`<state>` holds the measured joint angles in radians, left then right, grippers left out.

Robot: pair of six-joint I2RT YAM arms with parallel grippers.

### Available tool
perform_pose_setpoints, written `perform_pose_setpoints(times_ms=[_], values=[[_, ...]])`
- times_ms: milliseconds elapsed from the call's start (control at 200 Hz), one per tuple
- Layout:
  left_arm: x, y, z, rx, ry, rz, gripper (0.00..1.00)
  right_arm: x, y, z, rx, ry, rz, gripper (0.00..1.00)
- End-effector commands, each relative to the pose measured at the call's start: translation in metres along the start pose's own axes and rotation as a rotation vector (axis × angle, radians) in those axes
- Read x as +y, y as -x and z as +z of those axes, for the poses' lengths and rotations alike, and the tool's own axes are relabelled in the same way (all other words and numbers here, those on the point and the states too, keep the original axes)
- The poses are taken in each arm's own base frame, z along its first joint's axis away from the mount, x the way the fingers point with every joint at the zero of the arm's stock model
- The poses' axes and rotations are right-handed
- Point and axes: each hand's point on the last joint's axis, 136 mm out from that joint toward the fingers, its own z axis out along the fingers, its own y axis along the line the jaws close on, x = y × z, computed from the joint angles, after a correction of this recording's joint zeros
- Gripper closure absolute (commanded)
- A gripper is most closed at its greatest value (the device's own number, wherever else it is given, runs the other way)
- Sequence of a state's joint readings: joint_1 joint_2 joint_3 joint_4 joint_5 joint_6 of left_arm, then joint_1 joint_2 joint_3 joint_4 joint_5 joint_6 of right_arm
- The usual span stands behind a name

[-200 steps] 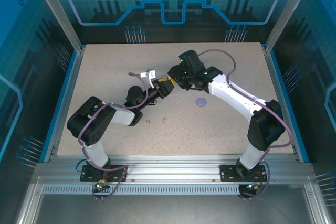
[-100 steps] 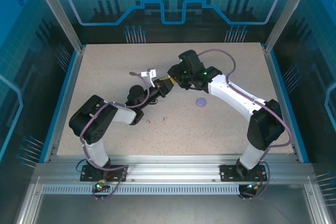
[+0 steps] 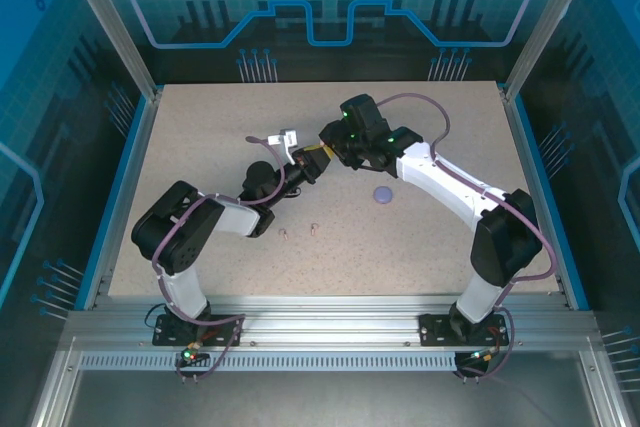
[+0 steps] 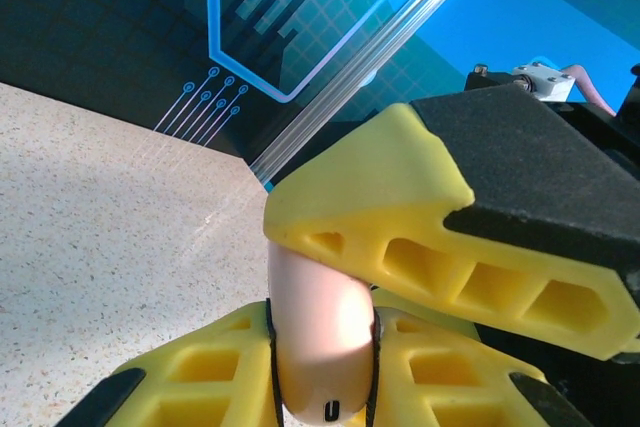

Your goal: Insert the wireless bluetooth earbuds into the charging case

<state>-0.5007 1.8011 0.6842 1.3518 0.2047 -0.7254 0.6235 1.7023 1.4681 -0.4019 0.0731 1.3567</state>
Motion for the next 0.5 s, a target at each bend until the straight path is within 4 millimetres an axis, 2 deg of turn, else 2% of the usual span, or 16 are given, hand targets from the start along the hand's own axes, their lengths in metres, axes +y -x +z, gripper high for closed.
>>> perform_pose_setpoints(times_ms=[0, 270, 375, 495], values=[[-0.018, 0.012, 0.006, -0.042, -0.06, 0.033, 1.0, 0.016, -0.009, -0.003, 0.028, 0.043, 0.007, 0.53], [-0.016, 0.008, 0.004, -0.031, -0.056, 0.022, 1.0, 0.021, 0.016, -0.019, -0.028, 0.072, 0.003, 0.25], [-0.015, 0.005, 0.002, -0.019, -0.055, 0.015, 1.0, 0.02, 0.03, -0.035, -0.067, 0.086, -0.018, 0.23], [-0.015, 0.0, -0.003, 0.003, -0.059, 0.013, 1.0, 0.008, 0.044, -0.054, -0.096, 0.072, -0.068, 0.22]])
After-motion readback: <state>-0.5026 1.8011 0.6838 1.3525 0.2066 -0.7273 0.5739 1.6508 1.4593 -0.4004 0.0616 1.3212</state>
